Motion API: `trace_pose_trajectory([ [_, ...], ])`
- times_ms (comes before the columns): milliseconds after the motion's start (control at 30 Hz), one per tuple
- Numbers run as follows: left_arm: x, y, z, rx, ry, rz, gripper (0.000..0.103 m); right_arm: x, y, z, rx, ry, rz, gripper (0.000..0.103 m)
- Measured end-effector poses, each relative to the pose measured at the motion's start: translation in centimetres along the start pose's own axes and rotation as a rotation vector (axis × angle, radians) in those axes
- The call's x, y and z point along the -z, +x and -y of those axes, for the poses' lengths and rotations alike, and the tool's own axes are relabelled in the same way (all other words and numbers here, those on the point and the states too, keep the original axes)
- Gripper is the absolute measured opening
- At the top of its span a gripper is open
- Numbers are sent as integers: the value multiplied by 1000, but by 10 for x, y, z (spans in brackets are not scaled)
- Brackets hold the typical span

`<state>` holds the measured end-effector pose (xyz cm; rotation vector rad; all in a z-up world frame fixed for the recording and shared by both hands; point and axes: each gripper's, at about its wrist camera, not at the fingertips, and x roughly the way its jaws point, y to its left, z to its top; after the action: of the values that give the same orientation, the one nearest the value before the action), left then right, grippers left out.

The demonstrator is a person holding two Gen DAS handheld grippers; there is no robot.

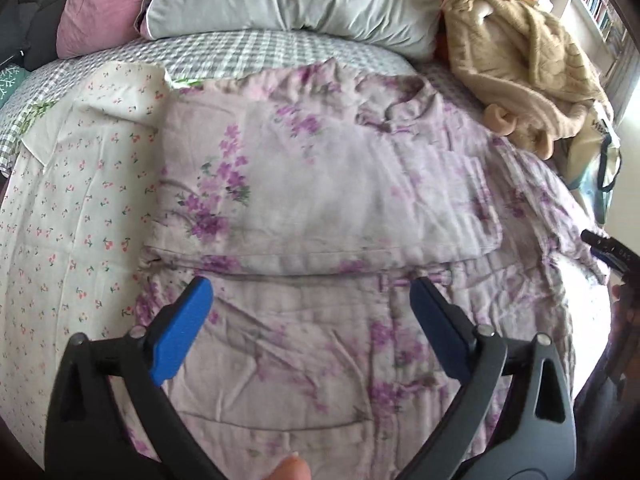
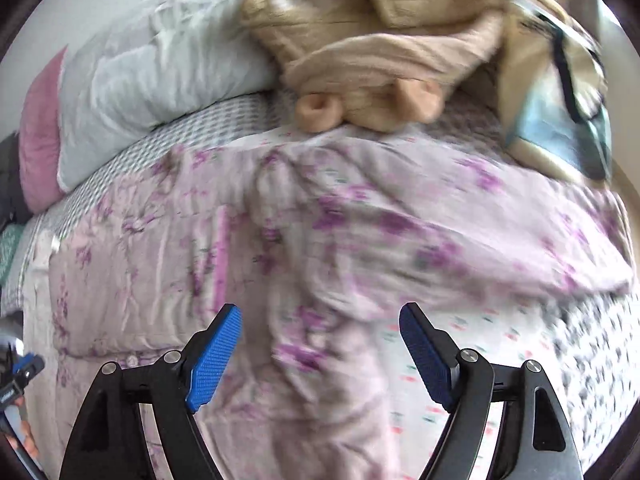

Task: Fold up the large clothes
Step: 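Smooth the folded panel flat with both grippers, then grasp the jacket's other side edge with the right gripper and lift it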

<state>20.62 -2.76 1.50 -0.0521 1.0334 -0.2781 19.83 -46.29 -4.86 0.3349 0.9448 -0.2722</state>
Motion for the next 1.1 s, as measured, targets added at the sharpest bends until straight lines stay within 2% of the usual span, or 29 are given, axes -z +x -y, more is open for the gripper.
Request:
trace_pose_trajectory([
  [133,11,-14,11,40,-3,14,102,10,-11,64,20,126,-18,83],
  [300,24,-12,19,75,-16,54,102,23,-19,147,74,264,-29,83],
  [433,28,3,22,56,-28,44,102,30,-17,214,117,411,-28,83],
  [533,30,13,22,45,-32,35,102,28,-9,258,118,522,-18,83],
  [667,30,20,23,13,-17,33,102,22,4,296,114,660,25,83],
  [833,28,31,21,-6,-13,-1,102,10,18,313,158,702,86,81],
  [900,28,34,21,-6,-12,-11,102,4,22,311,193,679,87,67],
  [967,27,34,22,-12,-5,-15,102,-4,22,305,203,651,92,35],
  [1033,25,33,23,-9,-2,-17,102,-8,14,299,219,652,107,19],
  [1100,24,29,22,5,-5,-14,102,-15,-6,289,223,635,158,15],
])
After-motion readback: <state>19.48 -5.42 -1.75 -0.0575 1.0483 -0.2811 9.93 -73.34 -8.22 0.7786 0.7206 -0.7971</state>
